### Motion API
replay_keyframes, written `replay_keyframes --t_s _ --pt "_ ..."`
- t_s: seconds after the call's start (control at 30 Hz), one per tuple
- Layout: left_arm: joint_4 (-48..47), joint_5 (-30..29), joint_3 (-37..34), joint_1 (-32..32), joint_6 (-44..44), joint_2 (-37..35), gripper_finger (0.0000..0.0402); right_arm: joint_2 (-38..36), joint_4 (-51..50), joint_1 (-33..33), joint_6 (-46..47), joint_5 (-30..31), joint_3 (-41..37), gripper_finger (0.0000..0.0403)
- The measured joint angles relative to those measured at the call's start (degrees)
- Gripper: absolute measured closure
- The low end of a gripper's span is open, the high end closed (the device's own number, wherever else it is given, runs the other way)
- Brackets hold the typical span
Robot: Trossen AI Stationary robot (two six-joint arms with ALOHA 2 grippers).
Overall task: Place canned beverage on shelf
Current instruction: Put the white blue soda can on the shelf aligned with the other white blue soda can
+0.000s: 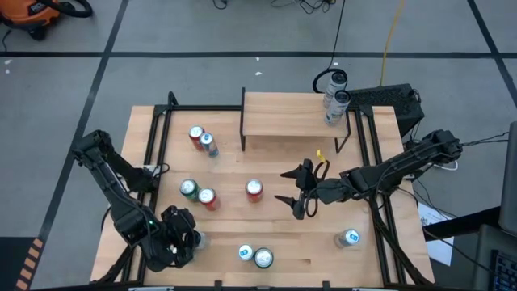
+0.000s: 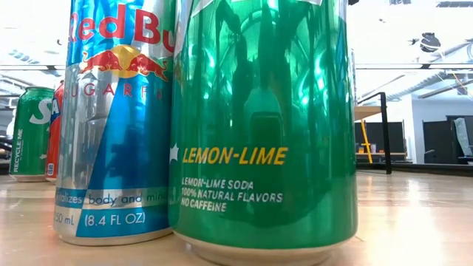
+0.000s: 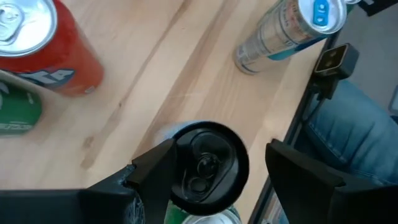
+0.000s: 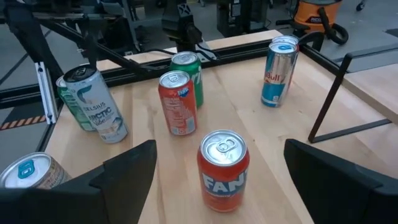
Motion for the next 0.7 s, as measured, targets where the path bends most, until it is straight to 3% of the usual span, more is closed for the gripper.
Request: replay_keyframes --t_s 0.33,0.7 --pt "-2.2 3.9 0.1 1.0 0.6 -0.2 0.0151 0.0 0.0 0.0 0.7 0.0 0.0 0.0062" --pt "-0.8 1.7 0.1 1.5 9.1 0.6 0.0151 0.0 0.0 0.0 0.5 0.0 0.0 0.0062"
